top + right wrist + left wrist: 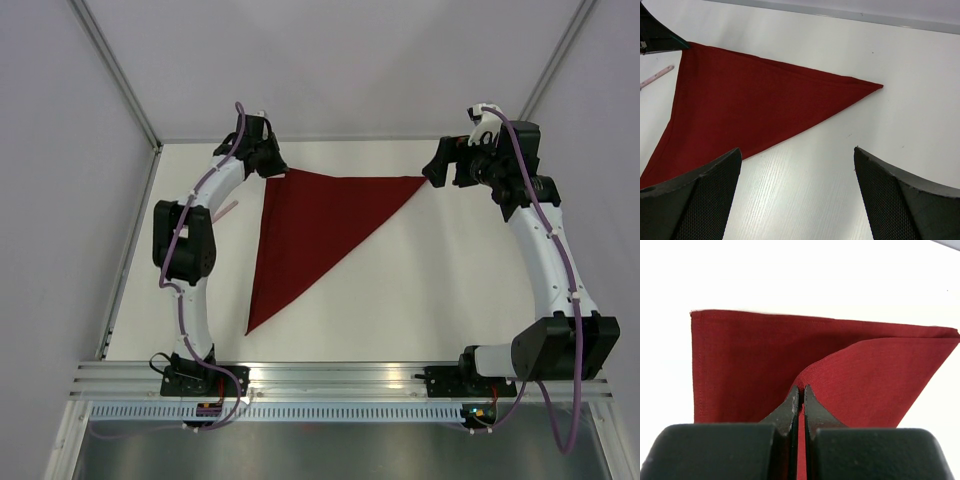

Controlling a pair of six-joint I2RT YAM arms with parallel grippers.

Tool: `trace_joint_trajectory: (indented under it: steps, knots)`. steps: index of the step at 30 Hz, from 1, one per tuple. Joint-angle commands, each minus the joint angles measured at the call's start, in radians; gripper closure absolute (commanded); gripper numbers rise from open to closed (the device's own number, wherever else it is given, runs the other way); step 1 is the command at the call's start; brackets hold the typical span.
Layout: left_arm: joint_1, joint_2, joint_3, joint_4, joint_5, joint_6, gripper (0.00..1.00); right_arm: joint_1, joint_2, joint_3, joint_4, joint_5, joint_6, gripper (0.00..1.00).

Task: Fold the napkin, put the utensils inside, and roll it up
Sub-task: Fold the napkin

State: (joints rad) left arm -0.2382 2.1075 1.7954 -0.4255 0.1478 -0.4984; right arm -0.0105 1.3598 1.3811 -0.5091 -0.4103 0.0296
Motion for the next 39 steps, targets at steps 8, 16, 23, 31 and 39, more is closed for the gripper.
trace_joint_trajectory:
  steps: [8, 16, 23, 31, 39]
  knots:
    - [0.031, 0.043, 0.062, -0.012, 0.045, 0.032, 0.98, 0.004, 0.012, 0.027, -0.005, 0.024, 0.010, 0.02]
    - [0.050, 0.052, 0.081, -0.009, 0.058, 0.032, 0.98, 0.035, 0.018, 0.030, -0.005, 0.034, 0.010, 0.02]
    - [0.068, 0.069, 0.101, -0.010, 0.072, 0.032, 0.98, 0.046, 0.024, 0.030, -0.003, 0.045, 0.010, 0.02]
    - [0.077, 0.101, 0.121, -0.009, 0.079, 0.031, 0.98, 0.050, 0.028, 0.030, -0.003, 0.053, 0.003, 0.02]
    - [0.083, 0.128, 0.139, -0.009, 0.082, 0.021, 0.98, 0.055, 0.032, 0.027, -0.005, 0.056, 0.001, 0.02]
